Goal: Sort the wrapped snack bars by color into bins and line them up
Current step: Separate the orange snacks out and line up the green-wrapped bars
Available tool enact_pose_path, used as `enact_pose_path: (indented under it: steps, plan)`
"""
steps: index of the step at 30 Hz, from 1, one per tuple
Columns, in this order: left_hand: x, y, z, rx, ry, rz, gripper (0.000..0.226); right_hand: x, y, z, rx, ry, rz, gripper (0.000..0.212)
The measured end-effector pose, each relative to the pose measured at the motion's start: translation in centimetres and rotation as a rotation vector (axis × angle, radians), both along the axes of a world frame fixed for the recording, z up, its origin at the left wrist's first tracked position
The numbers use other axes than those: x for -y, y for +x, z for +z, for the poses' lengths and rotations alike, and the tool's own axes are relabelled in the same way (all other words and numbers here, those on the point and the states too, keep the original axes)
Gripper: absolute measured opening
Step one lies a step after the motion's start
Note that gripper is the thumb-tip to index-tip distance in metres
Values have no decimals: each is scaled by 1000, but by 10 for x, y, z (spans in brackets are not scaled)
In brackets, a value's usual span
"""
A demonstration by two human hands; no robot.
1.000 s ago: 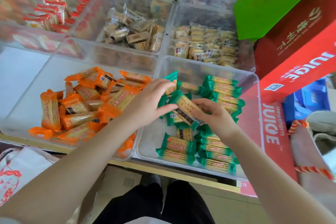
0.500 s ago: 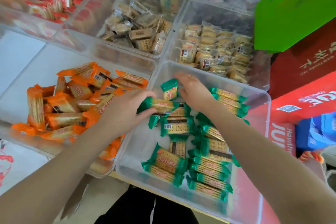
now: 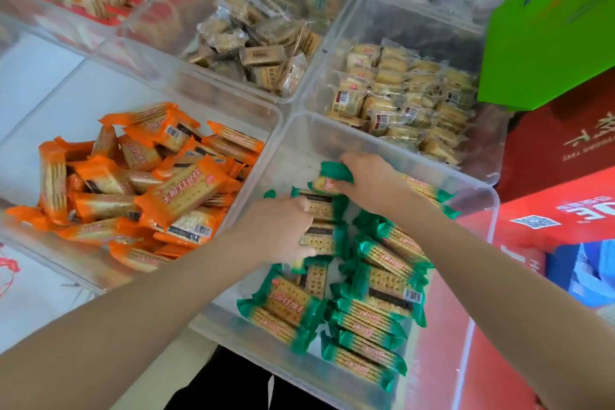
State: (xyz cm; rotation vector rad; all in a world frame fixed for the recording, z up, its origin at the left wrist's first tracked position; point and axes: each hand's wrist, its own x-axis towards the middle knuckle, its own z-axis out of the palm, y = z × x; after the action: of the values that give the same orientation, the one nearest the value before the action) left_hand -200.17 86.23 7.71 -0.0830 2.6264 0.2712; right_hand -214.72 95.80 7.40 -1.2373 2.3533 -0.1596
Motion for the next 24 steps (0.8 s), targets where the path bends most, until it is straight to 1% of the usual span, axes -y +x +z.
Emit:
enact_pose_path:
  steps: [1,2,5,7,11,13,14,16,19,22,24]
  plan:
    - [1,-5,-2,16,35,44,51,-4,-1,6,31,-68,-55,35]
    - [2,-11,-5,10,61,86,56,-10,-1,12,65,-155,-110,38]
    - [-1,-34,-21,-82,56,119,55,-25,-2,24,99,-407,-258,44]
    - [-8,-46,-34,-75,48,95,60,-32,-3,26,98,-499,-350,42]
    - [-14,-55,-57,-71,-53,7,89,-41,-11,26,171,-599,-433,35]
    - [-11,-53,-61,-52,-104,19,103,-43,-15,25,231,-616,-422,38]
    - [-10,-52,-61,-23,-105,41,106,-43,-17,24,256,-622,-418,40]
    - [-7,-49,-58,24,-89,66,104,-42,-19,21,270,-635,-421,41]
    - [-3,-43,-56,77,-55,53,102,-37,-18,17,188,-621,-375,37]
    - [-2,-35,-52,113,-69,16,97,-31,-12,14,108,-575,-208,37]
    - [1,-29,-49,151,-65,4,90,-26,-7,13,14,-498,-76,37]
